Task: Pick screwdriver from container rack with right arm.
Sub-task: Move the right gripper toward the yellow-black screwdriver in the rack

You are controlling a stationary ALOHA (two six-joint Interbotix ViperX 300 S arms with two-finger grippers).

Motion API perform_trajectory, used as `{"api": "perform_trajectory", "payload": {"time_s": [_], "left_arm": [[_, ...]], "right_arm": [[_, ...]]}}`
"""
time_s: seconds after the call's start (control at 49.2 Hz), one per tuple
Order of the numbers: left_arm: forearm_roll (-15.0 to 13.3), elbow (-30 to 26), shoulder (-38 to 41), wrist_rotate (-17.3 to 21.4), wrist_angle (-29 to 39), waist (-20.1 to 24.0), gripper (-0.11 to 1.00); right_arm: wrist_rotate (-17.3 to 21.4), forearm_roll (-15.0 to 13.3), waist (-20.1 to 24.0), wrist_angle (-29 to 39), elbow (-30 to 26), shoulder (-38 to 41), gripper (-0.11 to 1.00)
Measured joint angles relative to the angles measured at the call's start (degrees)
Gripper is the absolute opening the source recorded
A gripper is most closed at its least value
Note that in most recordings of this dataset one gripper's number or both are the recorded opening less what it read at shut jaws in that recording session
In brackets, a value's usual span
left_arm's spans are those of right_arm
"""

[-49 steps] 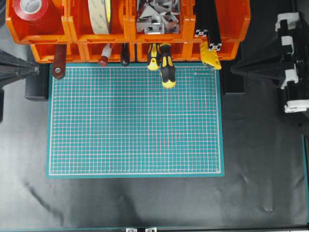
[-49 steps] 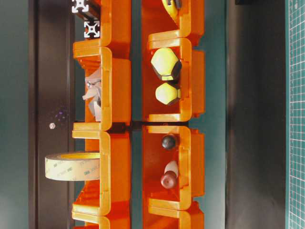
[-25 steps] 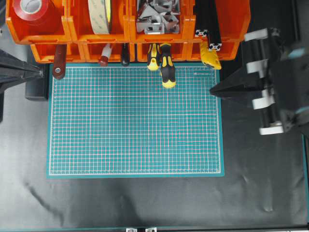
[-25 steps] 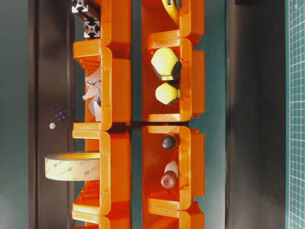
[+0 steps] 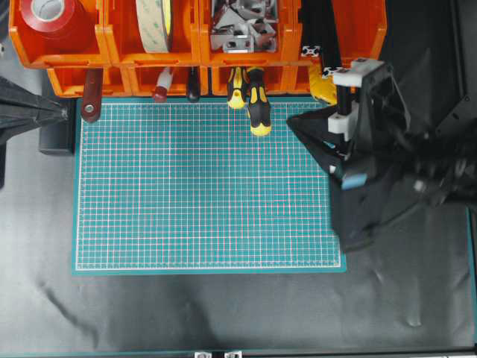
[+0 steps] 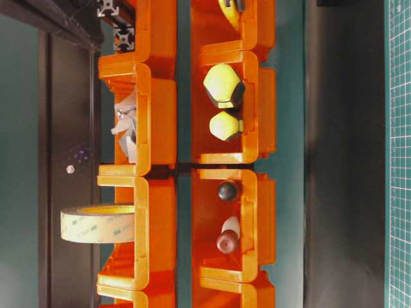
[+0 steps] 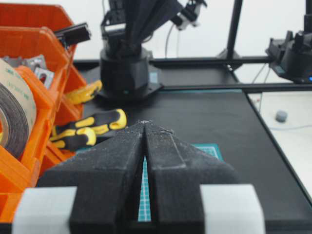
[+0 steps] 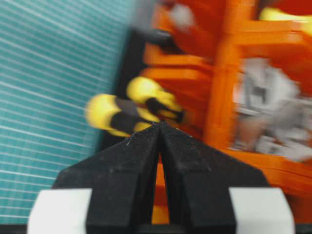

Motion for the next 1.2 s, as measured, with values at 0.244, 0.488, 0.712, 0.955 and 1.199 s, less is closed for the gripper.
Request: {"api": "perform_trajectory", "payload": {"time_s": [0.244,0.488,0.712,0.955,1.199], "left_arm": [[0.0,0.0,0.6,0.0,0.0,-0.2,0.00],[0.0,0.0,2.8,-0.2,0.0,-0.2,0.00],[-0.1,0.1,5.1,-0.3,-0.3,-0.3,0.00],[0.0,0.0,4.7,-0.3,-1.8,-1.1,0.00],[0.0,0.1,4.8,-0.3,-2.1,-1.2,0.00]], "right_arm": [[11.9,-11.3,7.2,11.1,2.1,6.0,0.00],[13.4,-12.2,8.7,11.4,3.2,11.1,0.01],[13.0,-12.3,8.5,11.4,3.7,12.7,0.11],[13.0,-12.3,7.9,10.5,4.5,13.9,0.68],[13.5,-14.4,6.5,9.7,4.5,16.5,0.83]]}}
